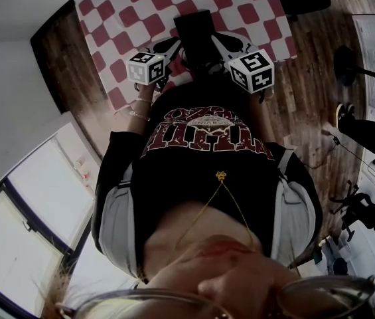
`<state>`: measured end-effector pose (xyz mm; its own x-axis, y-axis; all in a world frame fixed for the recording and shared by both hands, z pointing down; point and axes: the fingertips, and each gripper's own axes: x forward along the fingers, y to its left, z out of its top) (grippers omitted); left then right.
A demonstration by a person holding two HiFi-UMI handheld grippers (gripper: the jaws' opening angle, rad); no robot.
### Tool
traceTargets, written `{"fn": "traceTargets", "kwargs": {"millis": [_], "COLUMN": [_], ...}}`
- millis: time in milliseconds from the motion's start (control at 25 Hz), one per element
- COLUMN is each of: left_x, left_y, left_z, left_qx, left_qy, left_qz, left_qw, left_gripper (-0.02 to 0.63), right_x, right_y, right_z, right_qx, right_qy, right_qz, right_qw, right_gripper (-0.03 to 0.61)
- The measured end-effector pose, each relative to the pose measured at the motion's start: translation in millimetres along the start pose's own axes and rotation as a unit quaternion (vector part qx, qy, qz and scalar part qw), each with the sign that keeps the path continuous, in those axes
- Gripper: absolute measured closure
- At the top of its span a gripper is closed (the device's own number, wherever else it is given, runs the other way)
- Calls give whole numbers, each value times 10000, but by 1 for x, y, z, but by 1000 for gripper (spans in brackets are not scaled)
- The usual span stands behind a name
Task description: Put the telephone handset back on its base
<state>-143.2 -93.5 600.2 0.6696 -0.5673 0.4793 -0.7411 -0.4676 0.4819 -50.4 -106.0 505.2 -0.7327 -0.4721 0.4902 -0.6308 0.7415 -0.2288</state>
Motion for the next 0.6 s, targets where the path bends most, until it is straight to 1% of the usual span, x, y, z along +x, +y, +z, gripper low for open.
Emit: {"fn": "traceTargets", "kwargs": {"millis": [120, 240, 400, 600], "left_x": [3, 5, 6, 8], "left_y": [-3, -7, -12, -20], "left_z": [0, 0, 4, 4], "left_qx": [177, 443, 525, 899], "left_qy": [77, 181, 157, 285], "left_qz": [61, 139, 115, 115], "left_qw": [9998, 9988, 9984, 9955], "left_gripper": [572, 574, 598, 603], "right_x": [-1, -3, -4, -2], "right_y": [-2, -4, -6, -6], "right_z": [-4, -7, -12, -13], "right_qx": [48, 85, 102, 121], "right_qy": [3, 30, 86, 114], "right_qz": [-33, -77, -115, -100], "right_qw": [10000, 9999, 9998, 9998], "right_gripper": [558, 558, 558, 558]}}
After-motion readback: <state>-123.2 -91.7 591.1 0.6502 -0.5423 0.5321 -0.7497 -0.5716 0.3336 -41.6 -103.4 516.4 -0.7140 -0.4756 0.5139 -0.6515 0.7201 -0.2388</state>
